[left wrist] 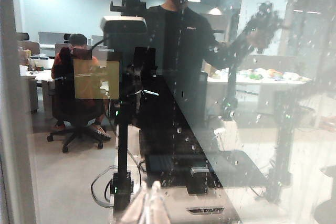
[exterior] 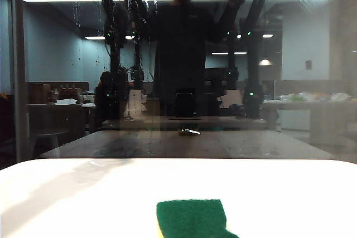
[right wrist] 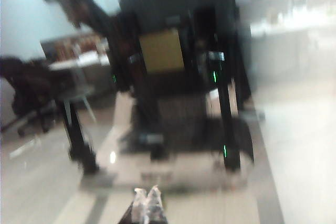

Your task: Reach upward to find where there is water on the glass, pick up the sponge from the table, dry the water, and finally place the sponge back on the table.

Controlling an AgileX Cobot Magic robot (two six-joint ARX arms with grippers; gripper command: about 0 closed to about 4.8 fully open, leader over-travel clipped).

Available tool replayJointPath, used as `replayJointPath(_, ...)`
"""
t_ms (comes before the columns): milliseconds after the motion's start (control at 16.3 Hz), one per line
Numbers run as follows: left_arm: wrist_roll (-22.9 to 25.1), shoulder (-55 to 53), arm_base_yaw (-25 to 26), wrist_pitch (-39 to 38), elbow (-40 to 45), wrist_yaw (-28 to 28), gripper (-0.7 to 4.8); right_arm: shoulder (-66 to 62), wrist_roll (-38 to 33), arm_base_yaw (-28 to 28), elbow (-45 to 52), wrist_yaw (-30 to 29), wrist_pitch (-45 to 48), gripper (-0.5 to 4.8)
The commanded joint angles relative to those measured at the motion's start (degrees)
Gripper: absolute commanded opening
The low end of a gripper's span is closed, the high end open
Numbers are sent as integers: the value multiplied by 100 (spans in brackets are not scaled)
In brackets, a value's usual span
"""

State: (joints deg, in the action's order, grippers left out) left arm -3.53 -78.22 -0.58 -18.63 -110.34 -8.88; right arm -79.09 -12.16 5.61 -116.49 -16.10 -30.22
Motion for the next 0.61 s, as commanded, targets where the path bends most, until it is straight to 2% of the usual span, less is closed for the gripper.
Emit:
replayJointPath(61,-13,4,-7,157,-46,-57,-6,39,22,2,-131,-66,146,-6)
replayJointPath(246,-15,7,-7,166,-66,-295,-6,42,24,0,-212,-105,133,-6)
replayJointPath(368,-15,7,-7,155,-66,-356,-6,46,24,0,-238,-358,87,-6)
replayJointPath(491,-17,7,-7,170,-66,-933,-6,52,22,0,-238,-1003,46,-6)
replayJointPath(614,-20,7,-7,210,-66,-1764,-6,55,17,0,-238,-1803,61,-6)
